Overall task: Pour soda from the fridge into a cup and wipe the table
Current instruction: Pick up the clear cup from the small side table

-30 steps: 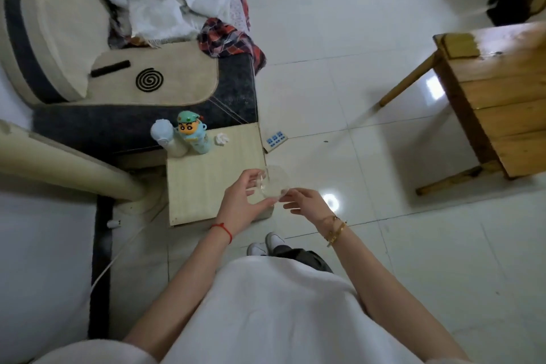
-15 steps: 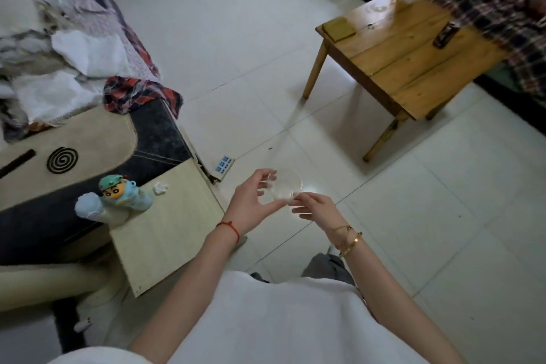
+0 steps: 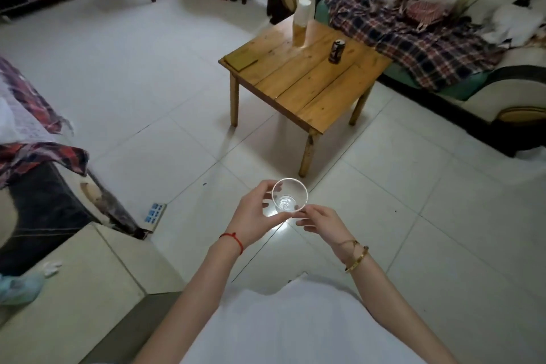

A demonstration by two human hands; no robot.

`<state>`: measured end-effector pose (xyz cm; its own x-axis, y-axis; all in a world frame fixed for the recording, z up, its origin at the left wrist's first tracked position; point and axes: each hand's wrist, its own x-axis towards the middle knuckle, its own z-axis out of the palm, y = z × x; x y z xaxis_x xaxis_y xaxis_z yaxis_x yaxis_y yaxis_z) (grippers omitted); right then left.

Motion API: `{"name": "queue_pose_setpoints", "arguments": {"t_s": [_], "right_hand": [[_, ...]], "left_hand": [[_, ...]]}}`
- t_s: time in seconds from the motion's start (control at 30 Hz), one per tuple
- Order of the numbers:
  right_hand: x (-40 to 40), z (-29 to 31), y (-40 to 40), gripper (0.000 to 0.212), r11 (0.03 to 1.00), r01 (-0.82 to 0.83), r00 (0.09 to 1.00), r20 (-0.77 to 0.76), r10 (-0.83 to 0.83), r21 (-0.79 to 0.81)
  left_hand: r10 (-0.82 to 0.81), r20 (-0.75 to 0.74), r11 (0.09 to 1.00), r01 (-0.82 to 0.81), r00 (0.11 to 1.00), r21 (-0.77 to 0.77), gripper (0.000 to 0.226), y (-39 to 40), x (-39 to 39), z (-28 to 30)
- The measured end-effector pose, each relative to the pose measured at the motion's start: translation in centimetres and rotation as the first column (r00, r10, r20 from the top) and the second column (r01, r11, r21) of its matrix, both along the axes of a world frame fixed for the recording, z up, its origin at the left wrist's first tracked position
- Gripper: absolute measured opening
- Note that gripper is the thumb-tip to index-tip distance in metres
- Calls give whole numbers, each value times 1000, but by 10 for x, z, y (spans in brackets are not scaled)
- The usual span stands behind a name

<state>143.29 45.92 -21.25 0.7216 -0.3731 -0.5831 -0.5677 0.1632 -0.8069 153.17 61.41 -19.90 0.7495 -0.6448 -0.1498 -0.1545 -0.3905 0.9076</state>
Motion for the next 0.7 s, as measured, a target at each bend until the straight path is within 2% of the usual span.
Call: {"name": "queue_pose_setpoints", "arguments": {"t_s": [0.2,0.7], "right_hand": [[-12,7,-99,27,998,53,999,-1,-53,-25],[15,-14,-265,32,973,231,973,-3,-231,-15]], "left_hand": [[-46,13,999,46,999,-13,55,-103,-4,3],[-227,12,974,227,974,24,58,-297,47,-9]]}}
